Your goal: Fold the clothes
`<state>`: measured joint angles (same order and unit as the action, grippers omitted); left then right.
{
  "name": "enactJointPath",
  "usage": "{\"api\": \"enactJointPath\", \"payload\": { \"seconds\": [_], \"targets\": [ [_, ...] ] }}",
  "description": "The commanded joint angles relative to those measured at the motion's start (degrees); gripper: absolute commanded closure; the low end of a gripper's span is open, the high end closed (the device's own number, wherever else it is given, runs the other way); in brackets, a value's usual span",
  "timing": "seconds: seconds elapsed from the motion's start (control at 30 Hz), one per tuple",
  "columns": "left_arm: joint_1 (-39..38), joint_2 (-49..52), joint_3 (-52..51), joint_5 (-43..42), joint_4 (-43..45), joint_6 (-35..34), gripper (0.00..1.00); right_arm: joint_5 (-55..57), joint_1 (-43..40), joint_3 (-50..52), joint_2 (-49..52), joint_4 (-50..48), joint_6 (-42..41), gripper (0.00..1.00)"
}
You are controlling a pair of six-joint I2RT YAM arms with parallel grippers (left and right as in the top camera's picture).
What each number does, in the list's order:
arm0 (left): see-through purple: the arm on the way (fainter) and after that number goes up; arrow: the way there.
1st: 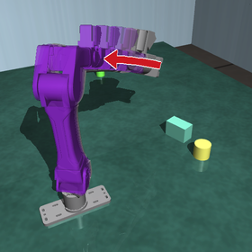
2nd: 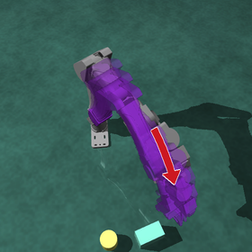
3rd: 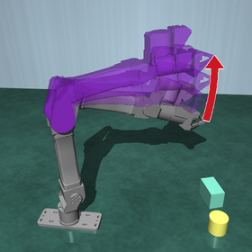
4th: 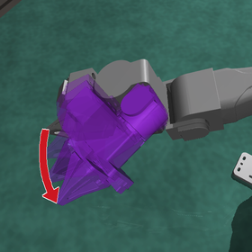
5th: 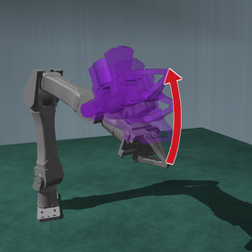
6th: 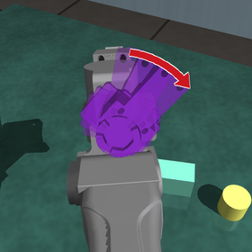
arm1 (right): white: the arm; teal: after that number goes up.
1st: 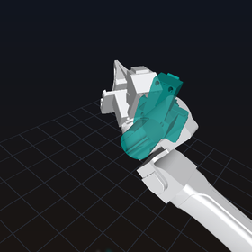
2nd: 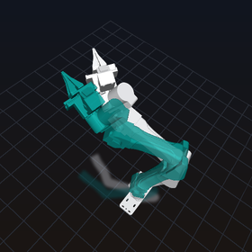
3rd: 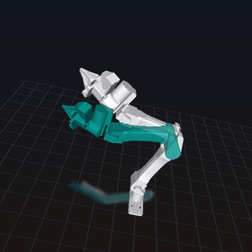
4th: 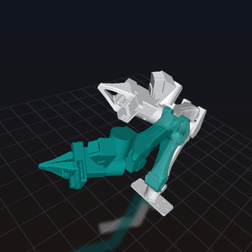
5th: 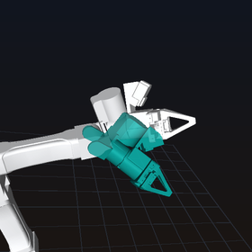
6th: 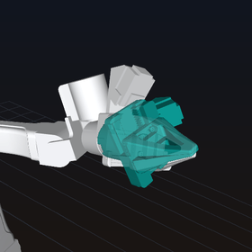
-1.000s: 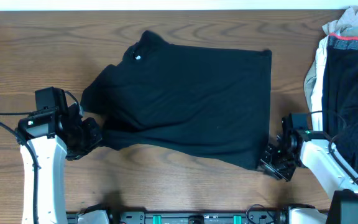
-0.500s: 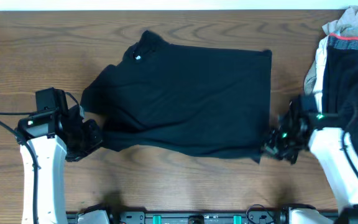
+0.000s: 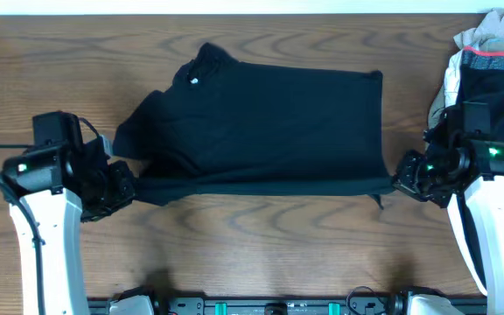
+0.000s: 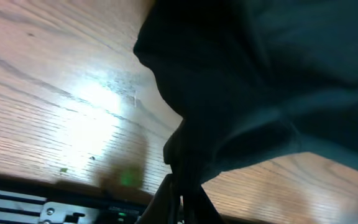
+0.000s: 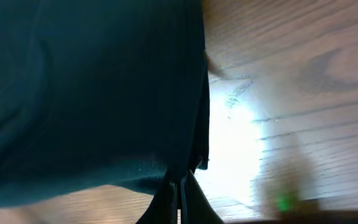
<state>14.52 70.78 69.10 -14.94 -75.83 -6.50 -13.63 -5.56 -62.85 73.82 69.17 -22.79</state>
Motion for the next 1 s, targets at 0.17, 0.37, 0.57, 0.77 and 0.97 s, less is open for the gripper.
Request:
{"api": "enactJointPath", "payload": {
  "seconds": [0.17, 0.37, 0.57, 0.77, 0.97],
  "targets": [
    [0.1, -0.1, 2.7, 2.1, -0.6, 1.8, 0.94, 1.3, -0.5, -0.9, -0.2, -0.7, 4.2, 0.99],
    [0.1, -0.1, 2.7, 2.1, -0.6, 1.8, 0.94, -1.5, -0.3, -0.3, 0.2, -1.0, 4.2, 0.99],
    [0.1, -0.1, 2.7, 2.1, -0.7, 1.8, 0.94, -2.7, -0.4, 5.9, 1.7, -4.6, 3.9, 0.99],
    [0.1, 0.0, 2.6, 2.1, -0.6, 1.8, 0.94, -5.6, -0.4, 13.7, 1.9, -12.9, 3.1, 0.99],
    [0.1, 0.0, -0.5, 2.1, 1.6, 1.8, 0.94, -6.5, -0.4, 18.3, 2.1, -19.6, 2.0, 0.96]
  ]
}}
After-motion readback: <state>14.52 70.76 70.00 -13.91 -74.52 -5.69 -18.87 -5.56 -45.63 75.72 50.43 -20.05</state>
